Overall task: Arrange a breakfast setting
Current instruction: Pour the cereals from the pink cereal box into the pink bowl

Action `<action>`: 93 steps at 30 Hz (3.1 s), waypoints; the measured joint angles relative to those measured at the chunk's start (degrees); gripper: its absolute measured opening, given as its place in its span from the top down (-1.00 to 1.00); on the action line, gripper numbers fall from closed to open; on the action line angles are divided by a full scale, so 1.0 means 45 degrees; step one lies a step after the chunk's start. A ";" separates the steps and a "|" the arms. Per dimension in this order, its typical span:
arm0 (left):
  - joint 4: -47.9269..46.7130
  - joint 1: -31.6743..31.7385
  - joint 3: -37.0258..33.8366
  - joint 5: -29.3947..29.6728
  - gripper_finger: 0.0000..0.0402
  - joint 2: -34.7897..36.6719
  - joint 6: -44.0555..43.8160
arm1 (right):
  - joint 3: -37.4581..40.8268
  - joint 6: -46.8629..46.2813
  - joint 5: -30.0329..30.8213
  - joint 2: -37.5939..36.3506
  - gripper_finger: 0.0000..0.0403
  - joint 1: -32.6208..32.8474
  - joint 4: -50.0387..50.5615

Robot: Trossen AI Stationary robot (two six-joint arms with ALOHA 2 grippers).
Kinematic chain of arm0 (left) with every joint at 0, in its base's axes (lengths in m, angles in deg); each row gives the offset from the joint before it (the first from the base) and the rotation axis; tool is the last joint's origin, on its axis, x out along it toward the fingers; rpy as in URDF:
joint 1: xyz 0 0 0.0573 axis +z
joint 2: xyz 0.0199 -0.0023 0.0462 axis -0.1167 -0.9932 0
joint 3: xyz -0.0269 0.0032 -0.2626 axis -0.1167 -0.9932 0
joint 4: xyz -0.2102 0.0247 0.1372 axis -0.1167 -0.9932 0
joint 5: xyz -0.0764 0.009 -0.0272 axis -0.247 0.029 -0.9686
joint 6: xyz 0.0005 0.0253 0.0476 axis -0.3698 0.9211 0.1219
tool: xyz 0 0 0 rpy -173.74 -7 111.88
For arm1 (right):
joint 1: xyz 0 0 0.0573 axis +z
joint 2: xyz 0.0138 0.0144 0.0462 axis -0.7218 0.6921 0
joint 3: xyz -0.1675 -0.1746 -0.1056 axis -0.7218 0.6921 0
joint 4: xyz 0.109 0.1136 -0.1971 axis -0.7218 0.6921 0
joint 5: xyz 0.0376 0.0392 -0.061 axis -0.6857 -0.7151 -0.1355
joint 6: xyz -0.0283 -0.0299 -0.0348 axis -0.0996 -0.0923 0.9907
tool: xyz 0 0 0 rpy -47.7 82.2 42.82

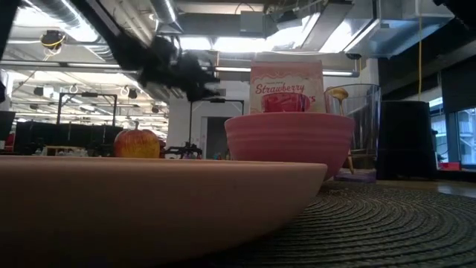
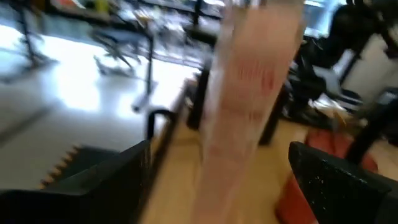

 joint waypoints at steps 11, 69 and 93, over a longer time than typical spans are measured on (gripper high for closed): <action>0.0028 -0.0407 -0.0024 -0.0368 -0.86 -0.1786 0.1859 | 0.0000 0.0220 0.0379 0.0000 1.00 0.0000 -0.0062; -0.2615 -0.2531 0.3313 0.2993 -0.97 -0.4293 0.2818 | -0.0015 0.1005 0.1142 -0.0005 1.00 0.0000 0.0223; -0.2582 -0.2915 0.3322 0.2877 -0.97 -0.4738 0.3095 | -0.0015 0.1005 0.1213 -0.0005 1.00 0.0000 0.0241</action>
